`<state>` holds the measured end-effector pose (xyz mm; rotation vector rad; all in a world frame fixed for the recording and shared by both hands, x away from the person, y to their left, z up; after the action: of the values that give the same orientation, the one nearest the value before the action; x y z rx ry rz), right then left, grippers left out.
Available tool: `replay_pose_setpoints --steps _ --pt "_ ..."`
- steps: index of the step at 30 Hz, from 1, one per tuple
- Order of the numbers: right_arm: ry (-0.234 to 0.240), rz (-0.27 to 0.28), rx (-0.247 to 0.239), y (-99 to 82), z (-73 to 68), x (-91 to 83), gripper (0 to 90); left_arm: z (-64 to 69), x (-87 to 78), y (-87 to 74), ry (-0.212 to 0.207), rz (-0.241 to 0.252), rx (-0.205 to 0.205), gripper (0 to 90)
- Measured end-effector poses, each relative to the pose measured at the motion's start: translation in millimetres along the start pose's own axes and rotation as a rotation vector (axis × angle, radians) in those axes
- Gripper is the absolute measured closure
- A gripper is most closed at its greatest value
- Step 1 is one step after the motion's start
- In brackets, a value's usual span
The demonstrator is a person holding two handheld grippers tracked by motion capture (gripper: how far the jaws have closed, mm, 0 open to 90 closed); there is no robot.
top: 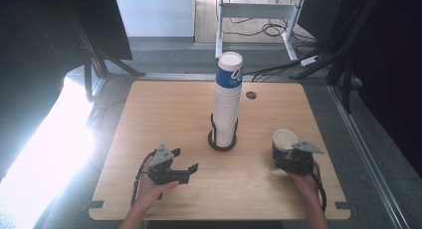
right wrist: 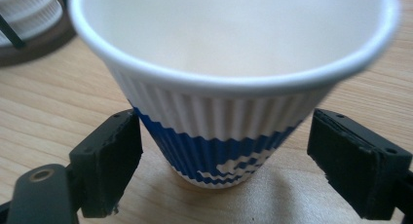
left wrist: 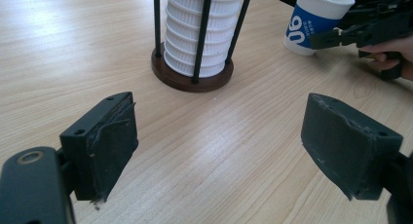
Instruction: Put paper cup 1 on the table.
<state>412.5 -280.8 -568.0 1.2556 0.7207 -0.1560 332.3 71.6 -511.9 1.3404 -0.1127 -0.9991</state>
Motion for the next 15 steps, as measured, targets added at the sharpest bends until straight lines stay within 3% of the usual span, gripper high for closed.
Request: replay_pose_setpoints --steps 6,9,15 --pt "-0.006 0.046 0.037 5.2 -1.4 -18.0 9.6 -1.5 -5.1 2.3 -0.012 0.011 -0.017 14.2" --pt "-0.003 0.094 0.074 11.2 -2.5 -37.0 9.1 -1.0 -6.6 4.2 -0.012 0.018 -0.012 14.4" --pt "0.021 0.156 0.085 22.4 -6.2 -64.2 9.9 4.1 -4.9 14.0 0.005 0.035 -0.005 14.3"
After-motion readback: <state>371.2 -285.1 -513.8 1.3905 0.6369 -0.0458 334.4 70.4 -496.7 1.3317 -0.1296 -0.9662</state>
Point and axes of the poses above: each handheld gripper's, and its own axes: x roughly forward along the jaws, y roughly out of its top, z roughly to its right, the point moved 10 cm from there along x, roughly forward along the jaws, and after that the axes turned 8 degrees about -x, right-handed, at the moved point
